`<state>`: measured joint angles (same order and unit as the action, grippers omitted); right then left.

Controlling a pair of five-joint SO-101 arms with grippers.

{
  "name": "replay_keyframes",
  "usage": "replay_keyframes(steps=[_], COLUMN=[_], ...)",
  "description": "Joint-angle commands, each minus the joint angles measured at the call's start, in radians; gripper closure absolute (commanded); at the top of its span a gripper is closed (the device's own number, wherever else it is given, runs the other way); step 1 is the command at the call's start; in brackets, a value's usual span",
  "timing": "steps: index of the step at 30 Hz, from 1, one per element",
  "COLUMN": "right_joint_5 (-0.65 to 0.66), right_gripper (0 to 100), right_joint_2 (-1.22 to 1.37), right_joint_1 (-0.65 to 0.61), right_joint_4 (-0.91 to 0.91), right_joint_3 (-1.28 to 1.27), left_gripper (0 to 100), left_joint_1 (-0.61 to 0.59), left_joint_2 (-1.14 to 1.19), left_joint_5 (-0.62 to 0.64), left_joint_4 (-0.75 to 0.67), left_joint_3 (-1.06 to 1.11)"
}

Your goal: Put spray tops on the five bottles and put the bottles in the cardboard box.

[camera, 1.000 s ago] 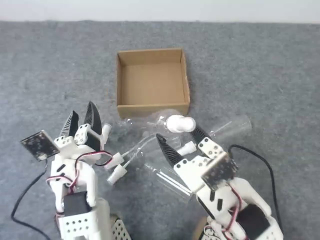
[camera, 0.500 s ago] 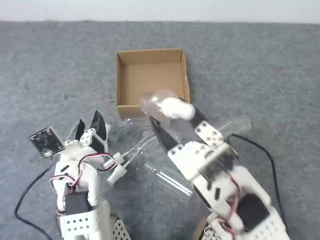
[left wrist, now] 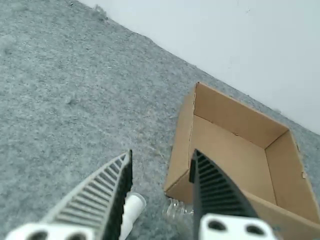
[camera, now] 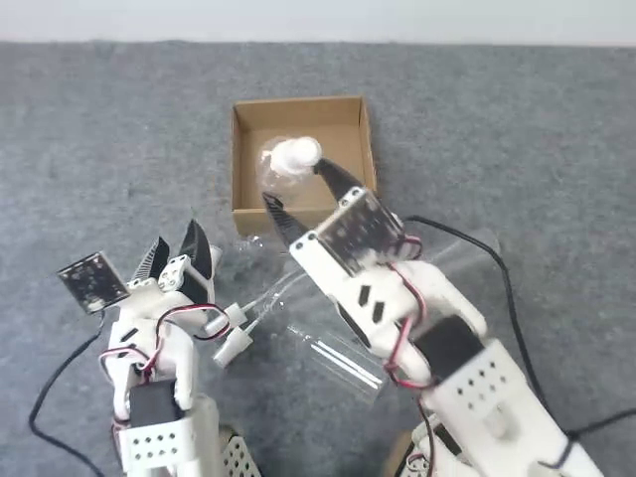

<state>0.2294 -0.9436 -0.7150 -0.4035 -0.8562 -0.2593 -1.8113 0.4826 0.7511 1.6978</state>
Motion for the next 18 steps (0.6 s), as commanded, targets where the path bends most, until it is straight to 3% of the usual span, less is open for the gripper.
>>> replay_keyframes(steps=[1, 18], right_joint_5=[0.020, 0.075], right_gripper=[97.1, 97.1], right_joint_2=[0.090, 0.449], right_joint_1=[0.013, 0.062], right_joint_4=[0.030, 0.113], right_joint_3=[0.140, 0.371], left_gripper=[82, 82], left_joint_1=[0.002, 0.002], left_joint_2=[-0.009, -0.009], left_joint_5=[-0.008, -0.008], left_joint_4=[0.000, 0.002], left_joint_3=[-0.013, -0.013])
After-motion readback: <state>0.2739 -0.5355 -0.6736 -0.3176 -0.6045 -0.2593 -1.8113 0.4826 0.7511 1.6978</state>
